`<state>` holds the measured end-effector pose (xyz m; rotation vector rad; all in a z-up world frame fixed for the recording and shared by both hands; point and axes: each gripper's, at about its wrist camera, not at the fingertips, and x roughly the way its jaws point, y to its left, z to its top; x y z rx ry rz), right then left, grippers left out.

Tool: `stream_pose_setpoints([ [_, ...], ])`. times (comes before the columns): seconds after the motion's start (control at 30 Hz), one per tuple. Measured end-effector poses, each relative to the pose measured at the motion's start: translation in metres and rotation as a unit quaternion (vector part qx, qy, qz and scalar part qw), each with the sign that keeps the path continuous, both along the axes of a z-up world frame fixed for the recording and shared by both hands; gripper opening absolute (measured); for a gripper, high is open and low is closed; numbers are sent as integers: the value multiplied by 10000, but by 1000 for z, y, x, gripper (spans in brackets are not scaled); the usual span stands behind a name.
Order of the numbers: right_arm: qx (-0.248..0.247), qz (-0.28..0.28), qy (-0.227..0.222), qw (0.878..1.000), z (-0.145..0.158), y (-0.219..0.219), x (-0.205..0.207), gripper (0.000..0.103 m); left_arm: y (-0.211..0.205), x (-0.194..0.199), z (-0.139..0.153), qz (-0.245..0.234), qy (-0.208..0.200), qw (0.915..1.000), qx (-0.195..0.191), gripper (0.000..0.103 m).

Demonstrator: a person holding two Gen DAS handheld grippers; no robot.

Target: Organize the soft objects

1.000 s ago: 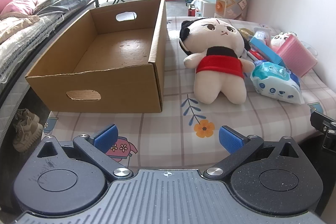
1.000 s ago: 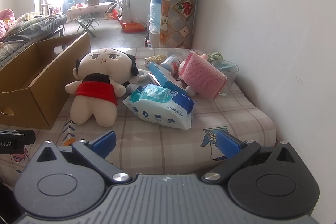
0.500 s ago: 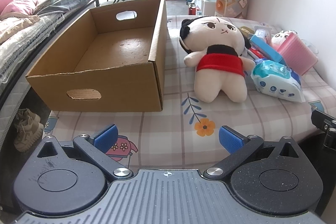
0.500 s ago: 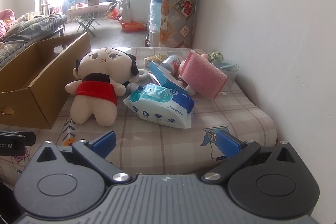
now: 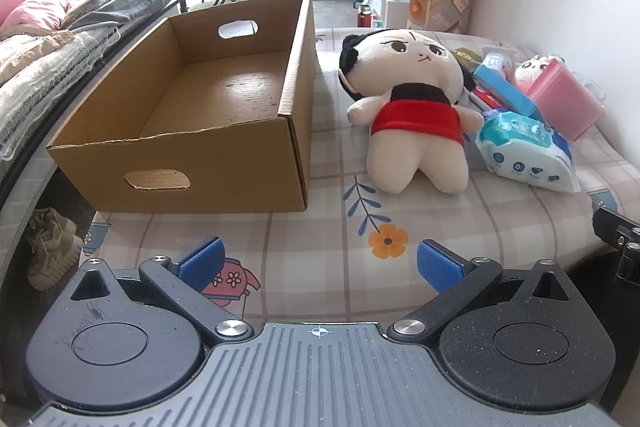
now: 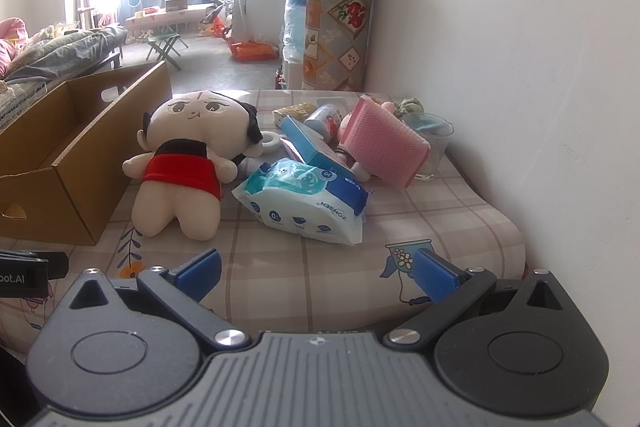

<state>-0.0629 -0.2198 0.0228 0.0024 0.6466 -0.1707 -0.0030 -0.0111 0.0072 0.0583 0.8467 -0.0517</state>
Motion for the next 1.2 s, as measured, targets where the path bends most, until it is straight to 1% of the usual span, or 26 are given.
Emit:
stream_pose_setpoints([
  [0.2, 1, -16, -10, 10000, 0, -3, 0, 103, -2, 1, 0, -15, 3, 10000, 13, 103],
  [0.5, -6, -36, -58, 10000, 0, -10, 5, 103, -16, 11, 2, -151, -26, 9998, 124, 103],
  [0.63, 6, -17, -220, 9998, 2, -18, 8, 103, -22, 17, 7, -361, -151, 9992, 98, 103],
  [0.73, 20, 15, -491, 9988, 5, -27, 9, 103, -27, 22, 14, -623, -336, 9975, 20, 103],
  [0.83, 141, 108, -830, 9964, 10, -40, 9, 103, -33, 29, 24, -925, -541, 9942, -66, 103],
  [0.9, 218, 199, -1079, 9937, 12, -49, 10, 103, -38, 34, 31, -1183, -671, 9906, -163, 103],
  [0.97, 224, 217, -1278, 9913, 12, -55, 12, 103, -45, 40, 34, -1432, -710, 9868, -264, 103],
  [1.07, 312, 98, -1315, 9908, 10, -69, 20, 103, -58, 47, 35, -1730, -836, 9807, -363, 103],
  [1.17, 715, -52, -1386, 9877, 6, -89, 26, 103, -73, 55, 31, -2059, -813, 9739, -502, 102],
  [1.2, 868, -88, -1417, 9860, 4, -96, 27, 103, -78, 58, 29, -2190, -809, 9707, -561, 101],
])
